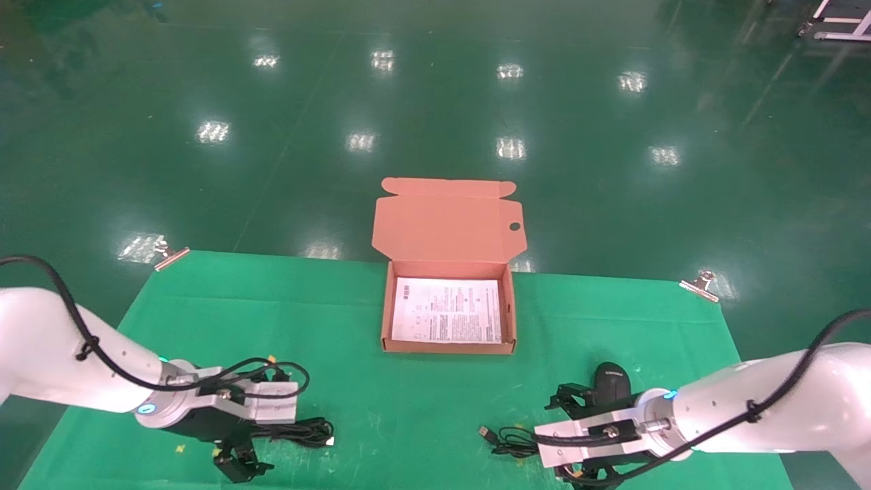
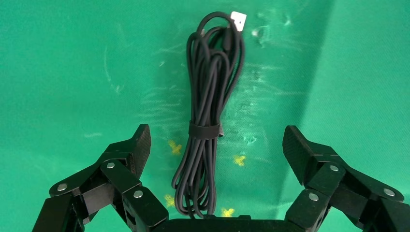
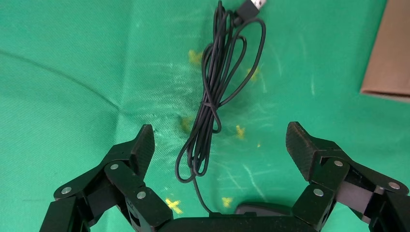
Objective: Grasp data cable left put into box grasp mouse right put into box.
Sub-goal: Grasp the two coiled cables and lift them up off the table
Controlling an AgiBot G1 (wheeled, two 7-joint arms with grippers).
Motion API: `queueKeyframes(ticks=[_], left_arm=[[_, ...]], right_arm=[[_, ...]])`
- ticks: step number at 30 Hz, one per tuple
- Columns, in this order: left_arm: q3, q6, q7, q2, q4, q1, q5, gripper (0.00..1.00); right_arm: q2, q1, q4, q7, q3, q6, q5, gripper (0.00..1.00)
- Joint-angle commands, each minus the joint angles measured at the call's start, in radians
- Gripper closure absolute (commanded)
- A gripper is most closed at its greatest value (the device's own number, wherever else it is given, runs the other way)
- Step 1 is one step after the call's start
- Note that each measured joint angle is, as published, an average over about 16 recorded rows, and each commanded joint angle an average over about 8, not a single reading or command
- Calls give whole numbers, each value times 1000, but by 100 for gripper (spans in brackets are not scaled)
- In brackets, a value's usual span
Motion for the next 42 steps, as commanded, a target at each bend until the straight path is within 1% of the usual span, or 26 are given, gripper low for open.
queueKeyframes(ticks=[1,5,6,7,8,13,14,15,16,42], left_arm=[[-6,-11,20,18,72,-9,-13,0],[-17,-40,64,49,194,-26,-31,0],[-21,-48,76,56,219,-29,-36,0],[-23,-55,88,61,242,-33,-41,0],[-26,-62,96,66,260,-35,-44,7],[-38,-85,144,82,335,-44,-63,70],[-39,-87,148,84,342,-45,-64,82],[-40,-88,150,85,347,-45,-66,95],[-41,-90,154,86,354,-46,-68,100],[-36,-80,133,78,312,-42,-59,100]], right_arm=[[-18,0,-37,-11,-3,14,-6,0],[-47,6,-112,-41,-4,27,0,0],[-54,7,-130,-49,-4,29,2,4],[-60,9,-145,-55,-4,31,5,15],[-64,11,-158,-61,-3,32,7,28],[-84,17,-211,-81,-1,42,16,91],[-85,17,-215,-82,-1,43,16,99],[-87,18,-219,-83,-1,44,17,100],[-88,18,-223,-85,-1,45,17,100],[-78,16,-196,-76,-1,38,17,100]])
